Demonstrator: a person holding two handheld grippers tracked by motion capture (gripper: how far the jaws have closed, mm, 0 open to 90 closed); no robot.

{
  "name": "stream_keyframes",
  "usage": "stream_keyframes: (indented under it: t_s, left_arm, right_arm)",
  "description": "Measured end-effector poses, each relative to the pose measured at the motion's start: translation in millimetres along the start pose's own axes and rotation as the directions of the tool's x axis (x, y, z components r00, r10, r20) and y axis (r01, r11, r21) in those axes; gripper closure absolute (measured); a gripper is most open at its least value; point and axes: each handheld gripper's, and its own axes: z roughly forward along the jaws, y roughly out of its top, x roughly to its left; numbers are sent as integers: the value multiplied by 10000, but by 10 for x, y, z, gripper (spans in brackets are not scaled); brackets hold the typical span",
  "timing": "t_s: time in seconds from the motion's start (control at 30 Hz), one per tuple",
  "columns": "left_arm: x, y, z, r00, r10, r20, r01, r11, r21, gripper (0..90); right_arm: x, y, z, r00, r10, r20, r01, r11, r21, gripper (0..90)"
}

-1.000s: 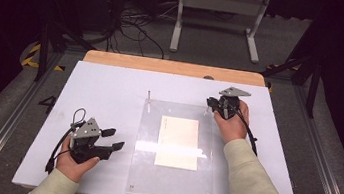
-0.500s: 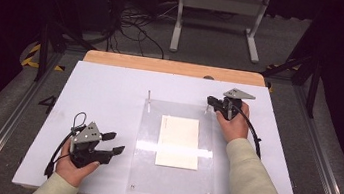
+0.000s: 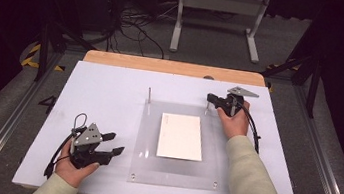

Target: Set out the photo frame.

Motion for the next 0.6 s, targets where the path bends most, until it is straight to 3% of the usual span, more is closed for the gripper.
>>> stream_keyframes:
  t_s: [0.2, 0.4, 0.6]
  left_arm:
    - [-9, -14, -2, 9995, 316, -22, -316, 9994, -111, 395]
    - [-26, -20, 12, 9979, 649, -65, -650, 9976, -240, 260]
    - [-68, 2, 25, 9950, 995, -38, -996, 9931, -614, 224]
  right_arm:
    - [-45, -8, 35, 9988, 476, -147, -477, 9988, -88, 856]
    - [-78, 2, 72, 9965, 803, -215, -804, 9968, -35, 853]
    - [-84, 13, 106, 9962, 860, -113, -859, 9963, 104, 848]
